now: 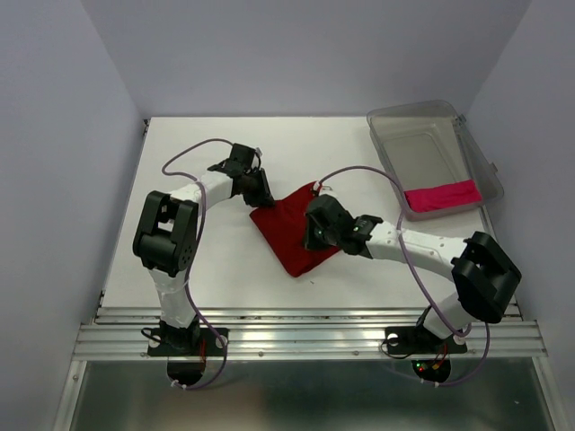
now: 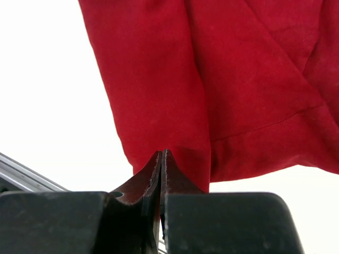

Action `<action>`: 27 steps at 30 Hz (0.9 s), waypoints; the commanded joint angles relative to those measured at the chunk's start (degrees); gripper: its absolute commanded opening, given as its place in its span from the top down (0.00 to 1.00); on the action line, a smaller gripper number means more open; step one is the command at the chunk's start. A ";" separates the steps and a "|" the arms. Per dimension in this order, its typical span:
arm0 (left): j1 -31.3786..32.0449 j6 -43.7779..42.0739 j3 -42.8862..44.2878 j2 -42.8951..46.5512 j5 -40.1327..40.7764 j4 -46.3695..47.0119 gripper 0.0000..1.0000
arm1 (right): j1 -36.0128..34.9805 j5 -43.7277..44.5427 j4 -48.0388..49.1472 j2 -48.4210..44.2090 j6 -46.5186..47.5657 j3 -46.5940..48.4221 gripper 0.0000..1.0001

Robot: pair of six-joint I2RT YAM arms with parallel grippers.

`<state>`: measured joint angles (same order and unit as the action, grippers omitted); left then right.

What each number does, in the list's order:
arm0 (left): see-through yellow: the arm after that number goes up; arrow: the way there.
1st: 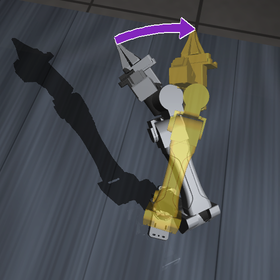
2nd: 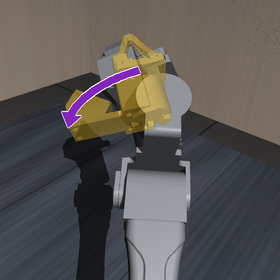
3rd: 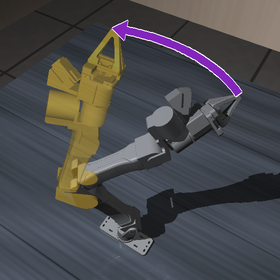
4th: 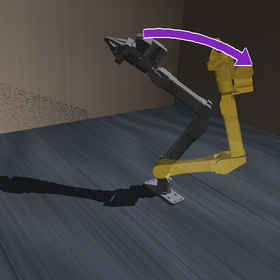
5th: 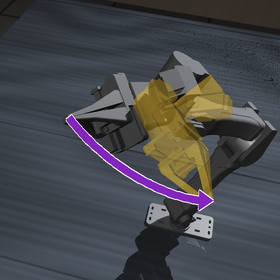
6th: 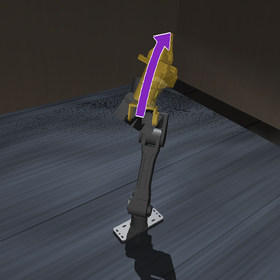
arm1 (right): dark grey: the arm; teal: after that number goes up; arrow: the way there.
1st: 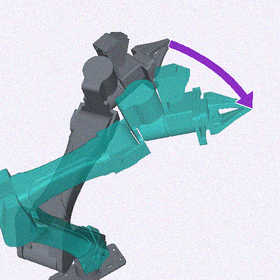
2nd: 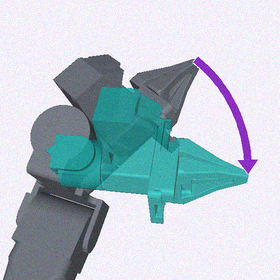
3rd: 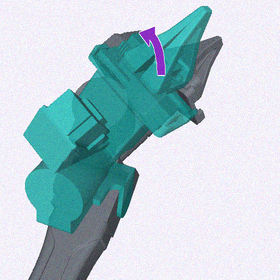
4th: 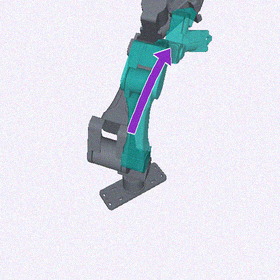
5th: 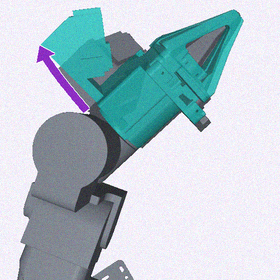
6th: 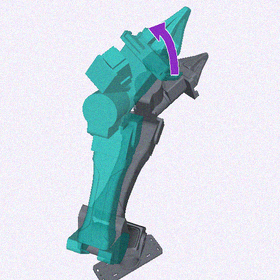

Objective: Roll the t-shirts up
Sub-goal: Roll the T-shirt to the center of the board.

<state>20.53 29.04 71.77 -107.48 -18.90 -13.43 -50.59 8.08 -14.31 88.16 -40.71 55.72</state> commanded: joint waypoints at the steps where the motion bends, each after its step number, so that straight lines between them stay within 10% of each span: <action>1: -0.14 -1.61 3.38 1.67 1.84 -1.42 0.73 | 0.14 1.25 -2.39 -1.15 -0.77 1.06 0.98; 19: -0.23 -2.49 7.32 5.34 1.41 -5.55 0.72 | -1.00 4.66 -3.60 -1.75 0.36 -3.35 0.99; 27: -1.55 -3.55 15.59 11.50 3.51 -12.31 0.68 | -5.48 12.48 -13.98 -4.14 8.09 7.45 0.70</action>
<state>20.08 27.16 83.18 -102.30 -16.75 -22.41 -53.23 14.61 -22.28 84.75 -37.39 57.34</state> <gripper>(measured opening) 0.313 0.191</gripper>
